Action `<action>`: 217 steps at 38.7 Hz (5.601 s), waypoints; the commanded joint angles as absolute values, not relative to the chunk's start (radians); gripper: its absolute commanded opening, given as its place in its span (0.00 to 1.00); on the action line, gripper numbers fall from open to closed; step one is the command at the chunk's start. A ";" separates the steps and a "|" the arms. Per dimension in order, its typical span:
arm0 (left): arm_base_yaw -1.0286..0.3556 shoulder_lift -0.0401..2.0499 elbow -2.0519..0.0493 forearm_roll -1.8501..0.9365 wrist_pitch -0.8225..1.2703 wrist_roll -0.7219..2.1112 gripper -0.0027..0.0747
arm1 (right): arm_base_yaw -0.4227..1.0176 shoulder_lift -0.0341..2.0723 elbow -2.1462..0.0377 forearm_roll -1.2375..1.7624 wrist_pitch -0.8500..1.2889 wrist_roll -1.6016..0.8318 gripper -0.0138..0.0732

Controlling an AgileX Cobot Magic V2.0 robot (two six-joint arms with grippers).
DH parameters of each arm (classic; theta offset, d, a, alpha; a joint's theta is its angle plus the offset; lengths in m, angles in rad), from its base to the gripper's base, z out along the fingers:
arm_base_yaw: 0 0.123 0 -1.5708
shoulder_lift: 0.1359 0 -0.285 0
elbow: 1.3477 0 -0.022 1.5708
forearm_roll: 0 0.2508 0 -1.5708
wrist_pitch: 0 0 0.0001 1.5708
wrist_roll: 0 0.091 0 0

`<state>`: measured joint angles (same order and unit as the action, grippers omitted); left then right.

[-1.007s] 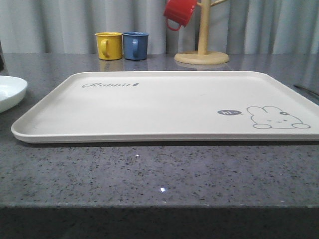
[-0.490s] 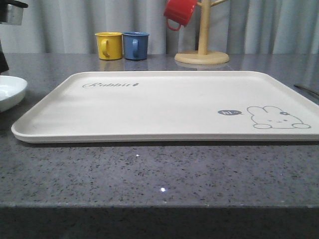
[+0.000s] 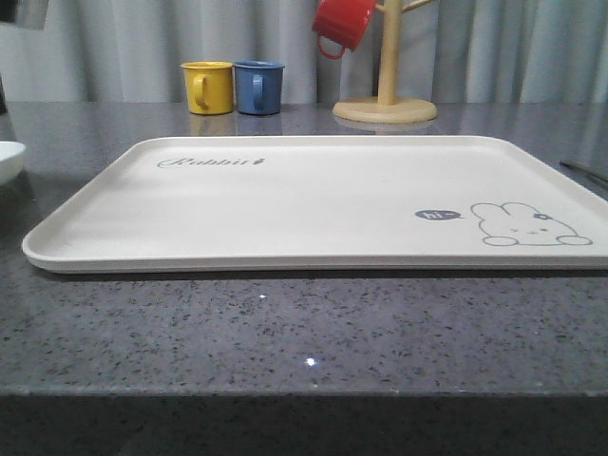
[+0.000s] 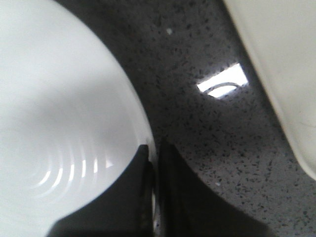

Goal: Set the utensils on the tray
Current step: 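Grasp the white plate rim with the left gripper and lift it, then carry the plate over the tray and lower it onto the tray, then open the left gripper and withdraw it from the plate, then lower the right gripper and grasp the steel fork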

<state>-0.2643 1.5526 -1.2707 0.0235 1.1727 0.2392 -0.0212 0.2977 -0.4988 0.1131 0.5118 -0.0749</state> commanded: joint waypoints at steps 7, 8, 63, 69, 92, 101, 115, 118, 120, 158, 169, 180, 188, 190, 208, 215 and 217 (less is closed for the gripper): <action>-0.401 1.502 -1.577 0.152 1.259 0.175 0.01 | -0.029 0.316 -0.536 0.115 0.440 -0.081 0.91; -0.422 1.502 -1.588 0.156 1.259 0.175 0.01 | -0.029 0.316 -0.536 0.115 0.440 -0.081 0.91; -0.869 1.831 -1.695 0.065 1.223 0.143 0.26 | -0.029 0.316 -0.536 0.115 0.440 -0.081 0.91; -0.869 1.831 -1.719 0.070 1.249 0.143 0.46 | -0.029 0.316 -0.536 0.115 0.440 -0.081 0.91; -0.643 1.541 -1.601 0.063 1.238 0.111 0.01 | -0.029 0.316 -0.536 0.115 0.440 -0.081 0.91; -0.440 1.277 -1.337 0.057 1.054 0.047 0.01 | -0.029 0.316 -0.536 0.115 0.440 -0.081 0.91; -0.244 0.811 -0.833 0.000 0.665 0.040 0.01 | -0.029 0.316 -0.536 0.115 0.440 -0.081 0.91; -0.244 0.692 -0.737 0.000 0.569 0.040 0.01 | -0.029 0.316 -0.536 0.115 0.440 -0.081 0.91; -0.244 0.615 -0.667 0.000 0.522 0.040 0.01 | -0.029 0.316 -0.536 0.115 0.440 -0.081 0.91; -0.244 0.108 -0.390 -0.008 0.343 0.040 0.01 | -0.029 0.316 -0.536 0.124 0.430 -0.081 0.91; -0.244 0.108 -0.390 -0.008 0.343 0.040 0.01 | -0.029 0.558 -0.647 0.095 0.497 -0.081 0.91; -0.244 0.108 -0.390 -0.008 0.343 0.040 0.01 | -0.029 0.973 -0.893 0.077 0.659 -0.081 0.75; -0.244 0.108 -0.390 -0.008 0.343 0.040 0.01 | -0.029 1.181 -1.038 0.077 0.699 -0.081 0.63; -0.244 0.108 -0.390 -0.008 0.343 0.040 0.01 | -0.029 1.230 -1.064 0.077 0.703 -0.081 0.63; -0.244 0.108 -0.390 -0.008 0.343 0.040 0.01 | -0.009 1.554 -1.248 0.076 0.868 -0.081 0.63; -0.244 0.108 -0.390 -0.008 0.343 0.040 0.01 | -0.008 1.589 -1.250 0.076 0.868 -0.081 0.59; -0.244 0.108 -0.390 -0.008 0.341 0.040 0.01 | -0.008 1.599 -1.250 0.076 0.872 -0.081 0.57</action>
